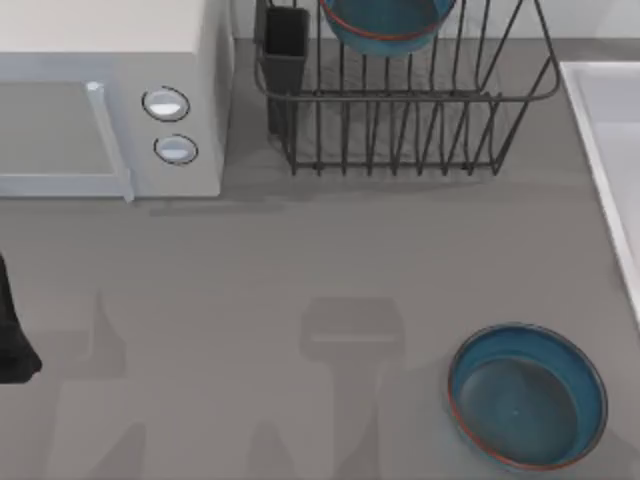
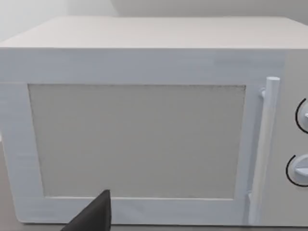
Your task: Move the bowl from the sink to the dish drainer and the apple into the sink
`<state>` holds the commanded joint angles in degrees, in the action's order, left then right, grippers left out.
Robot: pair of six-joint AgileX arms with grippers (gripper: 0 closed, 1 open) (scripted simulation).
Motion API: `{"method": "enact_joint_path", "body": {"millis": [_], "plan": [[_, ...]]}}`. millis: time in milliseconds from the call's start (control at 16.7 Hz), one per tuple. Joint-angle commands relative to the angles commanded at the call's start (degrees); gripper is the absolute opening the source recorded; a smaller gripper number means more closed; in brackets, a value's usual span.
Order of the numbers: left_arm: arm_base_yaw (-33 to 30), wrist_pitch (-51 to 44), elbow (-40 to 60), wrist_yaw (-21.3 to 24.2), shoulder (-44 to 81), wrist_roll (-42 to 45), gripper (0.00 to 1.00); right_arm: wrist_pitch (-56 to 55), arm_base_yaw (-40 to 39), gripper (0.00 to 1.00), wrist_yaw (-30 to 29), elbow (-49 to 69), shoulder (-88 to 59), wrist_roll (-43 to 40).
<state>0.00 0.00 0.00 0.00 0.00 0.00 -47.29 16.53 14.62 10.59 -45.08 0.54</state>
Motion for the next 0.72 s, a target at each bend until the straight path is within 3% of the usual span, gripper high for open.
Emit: {"method": "enact_joint_path", "body": {"millis": [420, 720], "plan": [[0.0, 0.0, 0.0, 0.0, 0.0, 0.0, 1.0, 35.91, -9.98, 1.0, -10.43, -3.92, 35.72, 0.94], [0.0, 0.0, 0.0, 0.0, 0.0, 0.0, 1.0, 46.87, -16.27, 1.0, -14.34, -10.21, 44.79, -0.37]]}}
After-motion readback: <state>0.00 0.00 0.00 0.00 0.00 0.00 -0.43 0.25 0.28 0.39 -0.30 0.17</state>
